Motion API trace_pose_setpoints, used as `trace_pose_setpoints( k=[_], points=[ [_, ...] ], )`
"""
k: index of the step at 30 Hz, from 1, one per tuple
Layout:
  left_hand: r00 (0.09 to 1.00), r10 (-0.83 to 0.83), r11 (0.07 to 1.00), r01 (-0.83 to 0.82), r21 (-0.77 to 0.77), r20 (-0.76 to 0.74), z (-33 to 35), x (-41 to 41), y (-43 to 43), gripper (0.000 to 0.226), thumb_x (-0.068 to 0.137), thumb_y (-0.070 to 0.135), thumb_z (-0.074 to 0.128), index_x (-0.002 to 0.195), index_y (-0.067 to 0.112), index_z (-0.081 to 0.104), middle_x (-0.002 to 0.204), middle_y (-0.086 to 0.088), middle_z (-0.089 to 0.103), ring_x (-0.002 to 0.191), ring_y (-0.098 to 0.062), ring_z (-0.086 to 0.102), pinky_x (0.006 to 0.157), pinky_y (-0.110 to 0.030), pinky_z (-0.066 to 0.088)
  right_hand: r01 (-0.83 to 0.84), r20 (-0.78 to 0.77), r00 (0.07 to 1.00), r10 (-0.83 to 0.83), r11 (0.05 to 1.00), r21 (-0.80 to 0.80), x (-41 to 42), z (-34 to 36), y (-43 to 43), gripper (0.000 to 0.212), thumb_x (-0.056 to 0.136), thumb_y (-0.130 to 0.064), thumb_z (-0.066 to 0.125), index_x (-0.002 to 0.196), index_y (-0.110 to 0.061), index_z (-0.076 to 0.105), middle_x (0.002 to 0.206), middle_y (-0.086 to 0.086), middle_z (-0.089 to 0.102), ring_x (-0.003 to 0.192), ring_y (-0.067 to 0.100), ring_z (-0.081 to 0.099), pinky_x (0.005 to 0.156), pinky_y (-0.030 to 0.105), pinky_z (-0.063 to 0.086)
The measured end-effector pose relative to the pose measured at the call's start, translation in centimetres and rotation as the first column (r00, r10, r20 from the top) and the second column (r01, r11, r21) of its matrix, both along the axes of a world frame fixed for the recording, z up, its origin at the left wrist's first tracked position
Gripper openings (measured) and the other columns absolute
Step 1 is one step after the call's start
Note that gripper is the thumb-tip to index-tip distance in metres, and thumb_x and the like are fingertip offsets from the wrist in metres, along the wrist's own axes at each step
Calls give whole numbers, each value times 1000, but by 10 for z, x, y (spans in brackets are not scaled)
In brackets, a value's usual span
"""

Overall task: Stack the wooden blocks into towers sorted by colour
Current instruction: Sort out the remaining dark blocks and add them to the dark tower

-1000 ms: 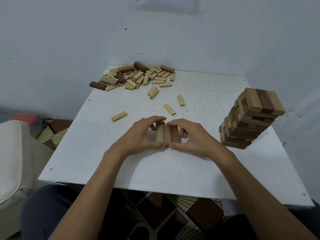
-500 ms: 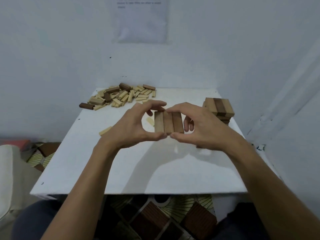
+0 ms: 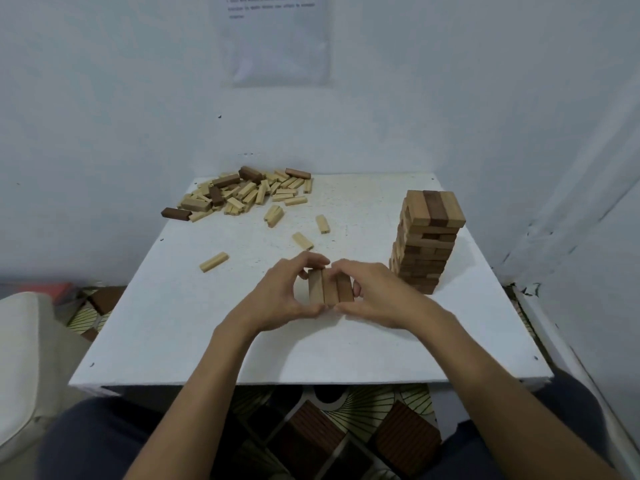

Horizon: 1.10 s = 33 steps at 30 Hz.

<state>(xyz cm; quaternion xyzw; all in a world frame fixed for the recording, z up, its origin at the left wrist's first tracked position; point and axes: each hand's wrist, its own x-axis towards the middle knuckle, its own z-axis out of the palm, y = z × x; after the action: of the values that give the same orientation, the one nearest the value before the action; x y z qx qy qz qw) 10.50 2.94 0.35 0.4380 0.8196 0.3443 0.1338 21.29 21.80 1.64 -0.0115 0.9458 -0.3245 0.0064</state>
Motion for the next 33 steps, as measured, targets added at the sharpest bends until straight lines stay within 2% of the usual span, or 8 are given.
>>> trace_pose_setpoints(
  k=[3, 9, 13, 16, 20, 23, 28, 33],
  points=[
    [999, 34, 999, -33, -33, 27, -23, 1, -4, 66, 65, 47, 73, 126, 39, 49, 120, 26, 54, 108, 1, 48, 95, -34, 44, 8, 49, 999, -6, 999, -36, -5, -27, -5, 35, 82, -29, 72, 111, -29, 53, 95, -11, 59, 81, 4, 55, 67, 30, 50],
    [998, 60, 998, -60, -32, 18, -41, -6, -6, 62, 67, 46, 77, 123, 38, 52, 116, 20, 59, 106, -6, 52, 94, -40, 45, -16, 36, 999, 18, 998, -61, -11, -36, -6, 25, 81, -25, 73, 101, -21, 58, 89, -15, 58, 77, -3, 50, 65, 16, 43],
    [999, 35, 996, -34, -78, 17, -34, -7, -6, 57, 78, 47, 73, 129, 41, 49, 127, 18, 53, 108, -2, 50, 99, -35, 41, -15, 47, 999, 14, 1000, 22, -7, -35, -6, 24, 85, -33, 69, 100, -25, 53, 134, 1, 49, 99, 9, 52, 82, 30, 46],
    [995, 62, 996, -57, -62, 73, -29, -15, -7, 41, 89, 41, 48, 130, 42, 51, 130, 14, 53, 109, -2, 50, 101, -39, 39, 73, 7, 997, -73, 995, 62, 1, -39, -12, 37, 86, -50, 64, 118, -36, 50, 149, -3, 31, 119, 17, 48, 92, 33, 45],
    [1000, 8, 993, -6, -115, 20, -30, -29, 1, 50, 91, 24, 28, 124, 51, 54, 130, 10, 53, 117, -11, 45, 103, -45, 34, 323, -171, 939, -297, 934, 153, 4, -50, -34, 71, 70, -77, 56, 112, -19, 53, 119, 1, 43, 104, 23, 52, 83, 33, 49],
    [999, -51, 979, 49, -196, -8, -28, -30, 10, 67, 81, 14, 22, 122, 57, 53, 130, 7, 50, 119, -13, 41, 101, -45, 31, 434, -230, 892, -389, 880, 195, 1, -56, -50, 81, 63, -81, 59, 109, -14, 53, 102, 1, 45, 93, 21, 49, 82, 29, 43],
    [992, -116, 953, 98, -285, -46, -30, -31, 16, 72, 75, 12, 21, 125, 45, 60, 130, 4, 50, 116, -18, 41, 98, -43, 31, 467, -323, 870, -373, 834, 293, -3, -66, -62, 73, 65, -77, 58, 99, -13, 57, 93, 3, 49, 82, 22, 51, 72, 33, 46],
    [995, -91, 965, 76, -249, -47, -28, -32, 10, 70, 85, 2, 27, 123, 54, 53, 119, 4, 52, 108, -15, 42, 95, -39, 31, 447, -338, 868, -364, 868, 214, -2, -68, -50, 48, 71, -55, 69, 96, -16, 55, 92, 1, 46, 81, 23, 46, 70, 35, 46]
  ],
)
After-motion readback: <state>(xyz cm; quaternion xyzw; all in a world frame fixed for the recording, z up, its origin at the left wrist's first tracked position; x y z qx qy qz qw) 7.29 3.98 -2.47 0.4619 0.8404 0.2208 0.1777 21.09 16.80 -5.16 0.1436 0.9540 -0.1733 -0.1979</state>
